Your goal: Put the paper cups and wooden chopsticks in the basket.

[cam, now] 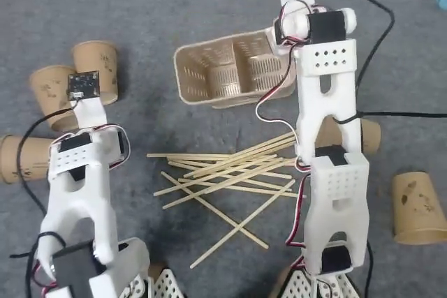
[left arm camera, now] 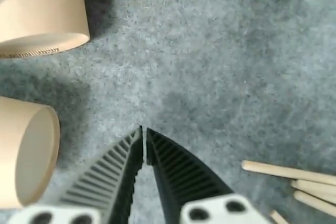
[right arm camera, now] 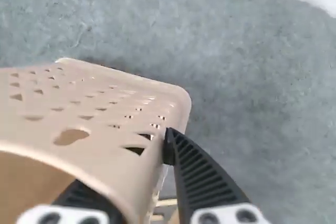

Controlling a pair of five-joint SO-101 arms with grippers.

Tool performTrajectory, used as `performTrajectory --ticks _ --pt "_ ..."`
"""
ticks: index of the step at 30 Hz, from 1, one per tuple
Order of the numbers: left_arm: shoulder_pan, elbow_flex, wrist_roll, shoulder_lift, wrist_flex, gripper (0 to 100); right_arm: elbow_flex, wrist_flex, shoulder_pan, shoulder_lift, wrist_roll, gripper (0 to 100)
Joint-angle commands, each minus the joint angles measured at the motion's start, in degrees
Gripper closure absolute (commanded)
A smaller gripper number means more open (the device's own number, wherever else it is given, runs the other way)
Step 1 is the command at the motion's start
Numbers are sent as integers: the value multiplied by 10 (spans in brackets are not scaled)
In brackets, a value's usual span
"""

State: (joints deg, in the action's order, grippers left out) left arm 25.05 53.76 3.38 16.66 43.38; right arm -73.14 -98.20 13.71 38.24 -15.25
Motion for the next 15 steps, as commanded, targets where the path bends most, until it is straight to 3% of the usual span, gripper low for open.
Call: performTrajectory --ticks 1,4,10,15 --pt "-1 -22 8 0 -15 987 -23 -32 13 -12 -56 991" --pt "-1 -22 8 0 -15 987 9 -45 21 0 -67 991" --pt "-1 -22 8 0 -15 987 57 -47 20 0 11 991" --pt "-1 -22 8 0 -15 987 108 -48 22 -25 4 991"
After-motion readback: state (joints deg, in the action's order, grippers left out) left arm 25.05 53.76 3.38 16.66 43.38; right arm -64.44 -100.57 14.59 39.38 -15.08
